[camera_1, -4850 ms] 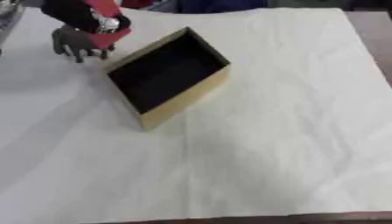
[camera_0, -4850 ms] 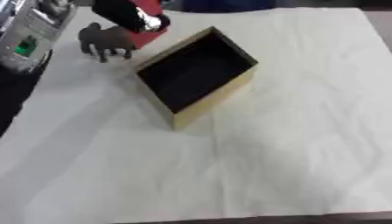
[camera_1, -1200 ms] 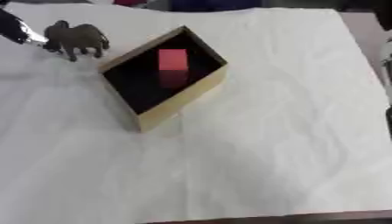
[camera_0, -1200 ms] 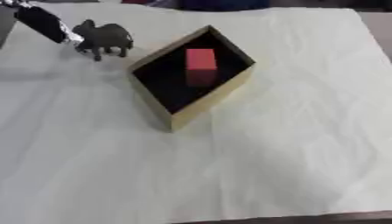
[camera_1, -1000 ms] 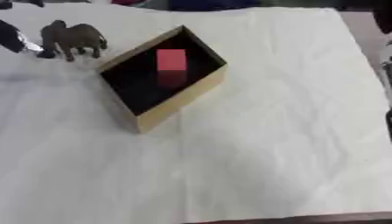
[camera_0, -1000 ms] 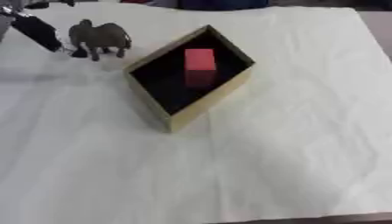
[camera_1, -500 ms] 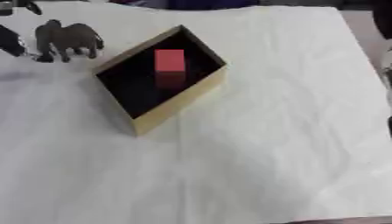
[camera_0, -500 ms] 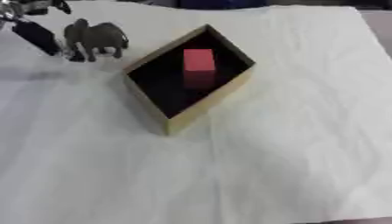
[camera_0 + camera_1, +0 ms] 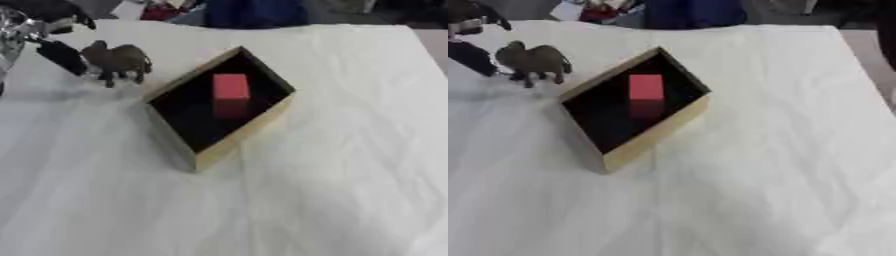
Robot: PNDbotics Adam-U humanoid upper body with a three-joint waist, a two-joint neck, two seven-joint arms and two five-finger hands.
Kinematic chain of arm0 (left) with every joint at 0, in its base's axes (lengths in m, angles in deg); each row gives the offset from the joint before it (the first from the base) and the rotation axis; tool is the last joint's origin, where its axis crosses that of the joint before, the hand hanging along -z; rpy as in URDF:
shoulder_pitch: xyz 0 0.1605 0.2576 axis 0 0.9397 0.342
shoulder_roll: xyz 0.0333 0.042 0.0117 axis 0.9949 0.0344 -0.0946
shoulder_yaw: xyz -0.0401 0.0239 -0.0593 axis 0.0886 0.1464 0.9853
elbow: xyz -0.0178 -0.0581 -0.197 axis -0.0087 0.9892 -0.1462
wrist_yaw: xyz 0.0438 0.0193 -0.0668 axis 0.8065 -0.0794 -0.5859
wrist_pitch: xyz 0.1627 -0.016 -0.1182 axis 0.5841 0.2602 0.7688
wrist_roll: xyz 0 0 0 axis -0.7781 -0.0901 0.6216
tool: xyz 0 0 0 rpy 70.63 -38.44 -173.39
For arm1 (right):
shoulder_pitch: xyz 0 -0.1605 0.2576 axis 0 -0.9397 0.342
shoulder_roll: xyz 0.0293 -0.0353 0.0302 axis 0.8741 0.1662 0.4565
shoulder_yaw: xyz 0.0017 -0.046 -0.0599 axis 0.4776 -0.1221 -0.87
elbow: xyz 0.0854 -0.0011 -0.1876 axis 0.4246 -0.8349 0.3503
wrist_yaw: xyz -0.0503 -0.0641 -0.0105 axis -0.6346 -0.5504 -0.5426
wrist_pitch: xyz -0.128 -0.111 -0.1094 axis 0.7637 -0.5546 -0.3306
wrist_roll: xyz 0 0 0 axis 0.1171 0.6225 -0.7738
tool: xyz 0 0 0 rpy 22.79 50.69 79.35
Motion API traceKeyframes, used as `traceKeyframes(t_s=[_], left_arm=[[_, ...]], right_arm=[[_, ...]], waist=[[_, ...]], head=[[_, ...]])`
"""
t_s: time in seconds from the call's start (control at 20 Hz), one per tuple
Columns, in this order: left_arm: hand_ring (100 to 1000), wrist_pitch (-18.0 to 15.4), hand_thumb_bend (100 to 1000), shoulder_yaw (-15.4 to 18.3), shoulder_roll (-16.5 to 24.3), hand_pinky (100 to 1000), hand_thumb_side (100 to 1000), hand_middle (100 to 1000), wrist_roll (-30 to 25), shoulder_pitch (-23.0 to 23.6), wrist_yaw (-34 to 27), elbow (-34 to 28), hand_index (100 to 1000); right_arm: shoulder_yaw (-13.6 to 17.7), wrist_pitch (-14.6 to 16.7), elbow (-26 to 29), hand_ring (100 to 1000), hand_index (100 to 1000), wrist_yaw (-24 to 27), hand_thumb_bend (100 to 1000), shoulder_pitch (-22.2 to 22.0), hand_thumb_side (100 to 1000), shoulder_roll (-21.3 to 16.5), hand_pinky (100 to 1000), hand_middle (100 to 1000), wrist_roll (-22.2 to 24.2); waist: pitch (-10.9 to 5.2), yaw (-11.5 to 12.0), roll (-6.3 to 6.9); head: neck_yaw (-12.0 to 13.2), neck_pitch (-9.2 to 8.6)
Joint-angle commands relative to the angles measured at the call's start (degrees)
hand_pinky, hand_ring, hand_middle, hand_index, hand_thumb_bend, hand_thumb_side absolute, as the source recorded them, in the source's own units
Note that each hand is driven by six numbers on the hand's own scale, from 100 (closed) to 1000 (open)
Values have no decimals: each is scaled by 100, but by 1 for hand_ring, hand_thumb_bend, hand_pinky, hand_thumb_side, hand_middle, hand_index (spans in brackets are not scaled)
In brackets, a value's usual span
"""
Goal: Pick up objects on the table and place them in the box.
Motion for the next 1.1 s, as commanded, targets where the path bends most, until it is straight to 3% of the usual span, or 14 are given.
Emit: traceKeyframes(t_s=[0.05, 0.5, 1.0, 1.1], left_arm=[[930, -45, 633, 20, 33, 808, 663, 874, 113, -170, 46, -51, 920], [928, -231, 556, -54, -90, 805, 624, 872, 279, -176, 137, 114, 911], [905, -297, 290, -50, -167, 784, 529, 836, 98, -166, 50, 262, 885], [884, -249, 173, -40, -177, 758, 503, 789, 184, -159, 119, 280, 852]], right_arm=[[17, -8, 61, 852, 929, -14, 100, 107, 1000, -139, 929, 680, 27], [-15, -16, 61, 853, 931, -3, 100, 210, 1000, -108, 931, 679, 78], [-30, -28, 61, 854, 933, 0, 100, 255, 1000, -93, 934, 677, 116], [-33, -32, 61, 854, 934, -1, 100, 265, 1000, -89, 934, 677, 124]], waist=[[-92, -28, 18], [21, -102, 17], [114, -134, 1], [128, -149, -4]], head=[[46, -108], [68, -125], [79, -47], [90, -58]])
